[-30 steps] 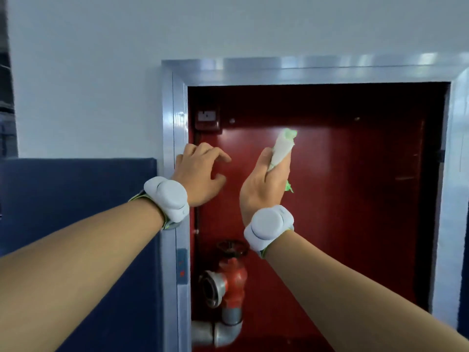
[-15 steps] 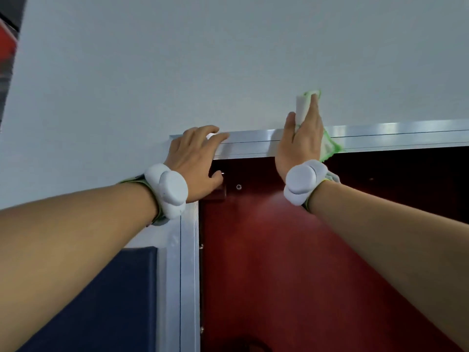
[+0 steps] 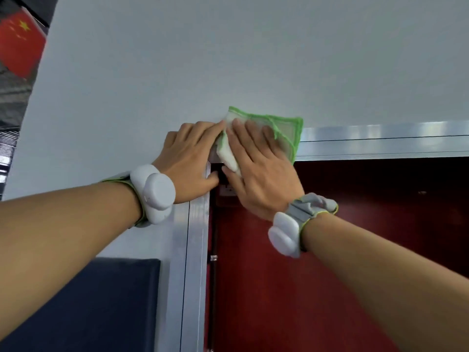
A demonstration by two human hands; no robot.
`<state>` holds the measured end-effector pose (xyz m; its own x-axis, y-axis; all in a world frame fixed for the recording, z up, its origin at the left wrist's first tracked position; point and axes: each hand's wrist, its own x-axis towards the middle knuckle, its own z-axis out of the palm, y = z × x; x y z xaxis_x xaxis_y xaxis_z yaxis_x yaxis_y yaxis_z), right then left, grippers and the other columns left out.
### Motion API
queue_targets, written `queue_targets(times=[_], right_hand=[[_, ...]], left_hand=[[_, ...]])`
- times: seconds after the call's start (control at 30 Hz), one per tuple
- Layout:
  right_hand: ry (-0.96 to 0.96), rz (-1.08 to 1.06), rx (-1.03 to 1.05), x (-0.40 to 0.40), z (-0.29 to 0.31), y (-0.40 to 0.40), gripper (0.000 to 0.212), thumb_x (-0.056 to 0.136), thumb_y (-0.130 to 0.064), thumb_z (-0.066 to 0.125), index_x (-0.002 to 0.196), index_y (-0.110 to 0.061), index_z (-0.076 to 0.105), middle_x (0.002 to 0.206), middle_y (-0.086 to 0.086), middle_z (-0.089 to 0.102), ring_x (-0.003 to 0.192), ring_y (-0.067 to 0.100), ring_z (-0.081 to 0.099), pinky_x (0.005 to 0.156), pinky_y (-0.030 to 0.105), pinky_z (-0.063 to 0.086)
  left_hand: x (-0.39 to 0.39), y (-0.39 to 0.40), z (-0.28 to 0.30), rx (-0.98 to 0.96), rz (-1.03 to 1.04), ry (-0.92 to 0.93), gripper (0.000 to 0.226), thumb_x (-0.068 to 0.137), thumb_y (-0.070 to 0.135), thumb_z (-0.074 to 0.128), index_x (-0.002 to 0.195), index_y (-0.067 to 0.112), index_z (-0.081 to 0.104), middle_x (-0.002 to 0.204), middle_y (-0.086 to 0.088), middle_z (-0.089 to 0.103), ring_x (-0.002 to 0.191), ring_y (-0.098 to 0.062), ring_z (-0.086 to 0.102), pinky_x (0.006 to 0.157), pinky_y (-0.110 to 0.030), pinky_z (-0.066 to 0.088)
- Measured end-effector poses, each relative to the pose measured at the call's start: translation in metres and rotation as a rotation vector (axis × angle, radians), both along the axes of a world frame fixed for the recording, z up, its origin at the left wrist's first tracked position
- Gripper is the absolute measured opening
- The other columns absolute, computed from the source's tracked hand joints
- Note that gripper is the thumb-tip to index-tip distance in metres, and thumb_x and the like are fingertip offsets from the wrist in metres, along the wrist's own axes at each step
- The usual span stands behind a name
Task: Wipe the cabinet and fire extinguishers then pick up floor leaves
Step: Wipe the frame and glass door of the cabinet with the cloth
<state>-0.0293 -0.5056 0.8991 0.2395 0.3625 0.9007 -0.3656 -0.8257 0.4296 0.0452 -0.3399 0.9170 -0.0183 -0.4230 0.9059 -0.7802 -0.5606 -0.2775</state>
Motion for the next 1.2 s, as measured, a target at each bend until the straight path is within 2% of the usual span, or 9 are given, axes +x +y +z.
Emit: queue_targets(times=[0.07, 0.2, 0.37, 0.53, 0.7, 0.8, 0.97, 1.03, 1.2], right_hand=[[0.004, -0.198, -0.100, -0.031, 0.004, -0.031, 0.065, 0.100, -0.052, 0.027, 0.157, -0.021, 0.020, 0.164, 0.002, 0.018, 0.152, 0.028, 0.015, 0.119, 0.060, 0.010], [-0.084, -0.367, 0.005, -0.068, 0.001, -0.069, 0.063, 0.099, -0.059, 0.021, 0.157, -0.034, 0.010, 0.165, 0.005, 0.010, 0.150, 0.042, 0.002, 0.114, 0.069, 0.004], [-0.382, -0.062, 0.382, -0.015, -0.003, -0.021, 0.064, 0.098, -0.049, 0.025, 0.157, -0.026, 0.019, 0.164, 0.014, 0.011, 0.150, 0.042, 0.001, 0.119, 0.062, 0.001], [-0.121, 0.004, 0.084, 0.018, -0.002, 0.014, 0.065, 0.098, -0.045, 0.031, 0.154, -0.011, 0.029, 0.161, 0.019, 0.022, 0.150, 0.040, 0.012, 0.122, 0.054, 0.006], [-0.030, -0.232, -0.192, -0.044, 0.009, -0.052, 0.064, 0.102, -0.042, 0.025, 0.157, -0.011, 0.016, 0.162, 0.017, 0.016, 0.150, 0.037, 0.013, 0.121, 0.053, 0.014], [-0.145, -0.253, -0.009, -0.056, -0.003, -0.063, 0.063, 0.103, -0.043, 0.022, 0.157, -0.012, 0.014, 0.163, 0.017, 0.014, 0.151, 0.038, 0.011, 0.121, 0.053, 0.011], [-0.479, 0.037, 0.501, 0.010, -0.007, 0.003, 0.066, 0.099, -0.045, 0.026, 0.157, -0.013, 0.017, 0.164, 0.018, 0.008, 0.151, 0.039, 0.001, 0.121, 0.056, 0.001], [-0.405, 0.057, 0.415, 0.037, -0.009, 0.031, 0.067, 0.097, -0.044, 0.031, 0.156, -0.013, 0.021, 0.163, 0.019, 0.009, 0.151, 0.039, 0.001, 0.122, 0.055, 0.001], [-0.029, -0.059, -0.087, 0.023, -0.013, 0.020, 0.062, 0.101, -0.044, 0.029, 0.156, -0.015, 0.023, 0.163, 0.012, 0.015, 0.152, 0.036, 0.006, 0.122, 0.053, 0.009]], left_hand=[[0.005, -0.003, 0.001, -0.022, 0.008, -0.015, 0.088, 0.072, 0.044, 0.049, 0.154, 0.023, 0.026, 0.142, 0.002, 0.039, 0.127, -0.027, 0.035, 0.104, -0.042, 0.029], [0.014, -0.012, 0.006, -0.091, -0.010, -0.099, 0.080, 0.072, 0.035, 0.053, 0.149, 0.024, 0.036, 0.131, 0.000, 0.045, 0.119, -0.027, 0.039, 0.097, -0.041, 0.031], [0.027, -0.013, 0.004, -0.148, -0.064, -0.151, 0.080, 0.071, 0.030, 0.056, 0.149, 0.023, 0.037, 0.129, 0.003, 0.046, 0.118, -0.021, 0.037, 0.095, -0.033, 0.025], [0.029, -0.021, 0.001, -0.218, -0.196, -0.125, 0.081, 0.074, 0.027, 0.053, 0.152, 0.016, 0.034, 0.135, 0.001, 0.050, 0.121, -0.019, 0.038, 0.095, -0.031, 0.025], [0.028, -0.022, -0.006, -0.237, -0.237, -0.064, 0.084, 0.072, 0.022, 0.053, 0.153, 0.021, 0.030, 0.134, 0.012, 0.049, 0.126, -0.018, 0.039, 0.103, -0.031, 0.023], [0.026, -0.019, -0.007, -0.203, -0.248, -0.041, 0.083, 0.074, 0.023, 0.054, 0.153, 0.023, 0.029, 0.135, 0.013, 0.048, 0.127, -0.017, 0.037, 0.103, -0.028, 0.019], [0.027, 0.011, -0.002, -0.012, -0.376, 0.050, 0.085, 0.078, 0.021, 0.049, 0.157, 0.026, 0.017, 0.142, 0.015, 0.048, 0.132, -0.010, 0.038, 0.109, -0.027, 0.018], [0.033, 0.025, 0.004, 0.054, -0.357, 0.028, 0.086, 0.078, 0.019, 0.048, 0.157, 0.027, 0.014, 0.146, 0.014, 0.046, 0.133, -0.009, 0.038, 0.111, -0.026, 0.020], [0.043, 0.038, 0.009, 0.083, -0.377, 0.088, 0.089, 0.077, 0.019, 0.045, 0.158, 0.026, 0.008, 0.152, 0.006, 0.039, 0.137, -0.014, 0.036, 0.117, -0.032, 0.027]])
